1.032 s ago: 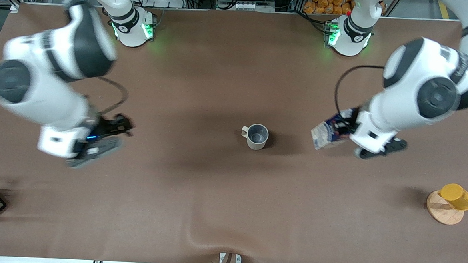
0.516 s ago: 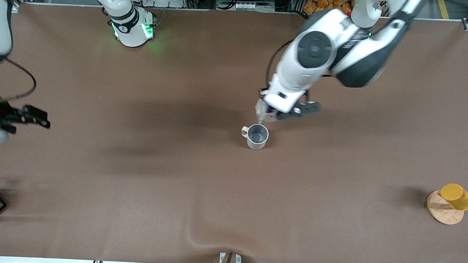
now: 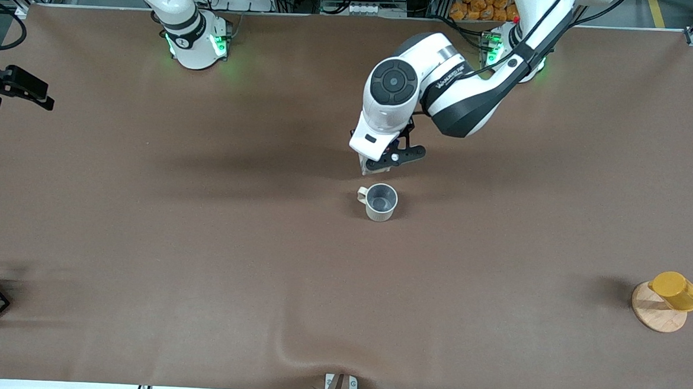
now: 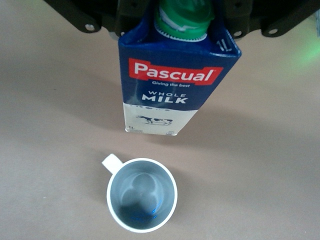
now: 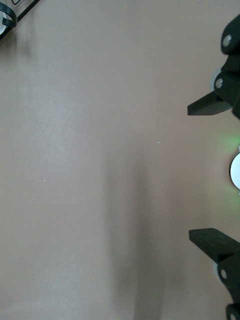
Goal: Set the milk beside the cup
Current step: 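Position the milk carton beside the white mug with the left gripper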
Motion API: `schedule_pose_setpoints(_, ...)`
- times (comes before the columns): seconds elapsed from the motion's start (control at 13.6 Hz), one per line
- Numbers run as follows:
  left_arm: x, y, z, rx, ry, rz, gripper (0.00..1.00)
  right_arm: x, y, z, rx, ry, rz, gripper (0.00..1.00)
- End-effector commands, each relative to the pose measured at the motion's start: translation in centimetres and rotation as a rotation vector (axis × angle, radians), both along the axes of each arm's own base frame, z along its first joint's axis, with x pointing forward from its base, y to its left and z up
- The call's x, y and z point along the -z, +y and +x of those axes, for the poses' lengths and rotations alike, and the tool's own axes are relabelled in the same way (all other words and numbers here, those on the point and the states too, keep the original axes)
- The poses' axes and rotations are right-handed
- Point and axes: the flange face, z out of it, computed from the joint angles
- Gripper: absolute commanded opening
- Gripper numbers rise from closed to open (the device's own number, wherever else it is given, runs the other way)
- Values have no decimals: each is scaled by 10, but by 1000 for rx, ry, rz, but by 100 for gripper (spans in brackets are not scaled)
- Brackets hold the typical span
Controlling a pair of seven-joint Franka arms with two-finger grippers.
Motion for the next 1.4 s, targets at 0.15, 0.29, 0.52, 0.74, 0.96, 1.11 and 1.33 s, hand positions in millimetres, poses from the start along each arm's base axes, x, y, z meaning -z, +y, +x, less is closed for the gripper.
schedule_pose_setpoints(0.15,17,5,-8,36,-50,71,49,-2,1,3,78,-24,48,100)
schedule_pose_setpoints(0.29,23,1,-7,36,-65,49,49,0,6,3,110,-16,56,100)
schedule_pose_setpoints(0.52,43,2,-10,89,-118,65,49,2,3,4,99,-14,57,100)
schedule_pose_setpoints(0.74,48,1,-12,123,-127,59,49,8,8,9,88,-7,52,100)
schedule_pose_setpoints(0.96,55,1,-14,170,-135,57,49,-8,9,15,87,-39,42,100)
schedule_pose_setpoints(1.11,57,1,-12,188,-143,37,49,-20,1,14,100,-65,39,100)
schedule_pose_setpoints(1.33,62,0,-12,194,-144,31,49,-24,4,17,88,-81,38,100)
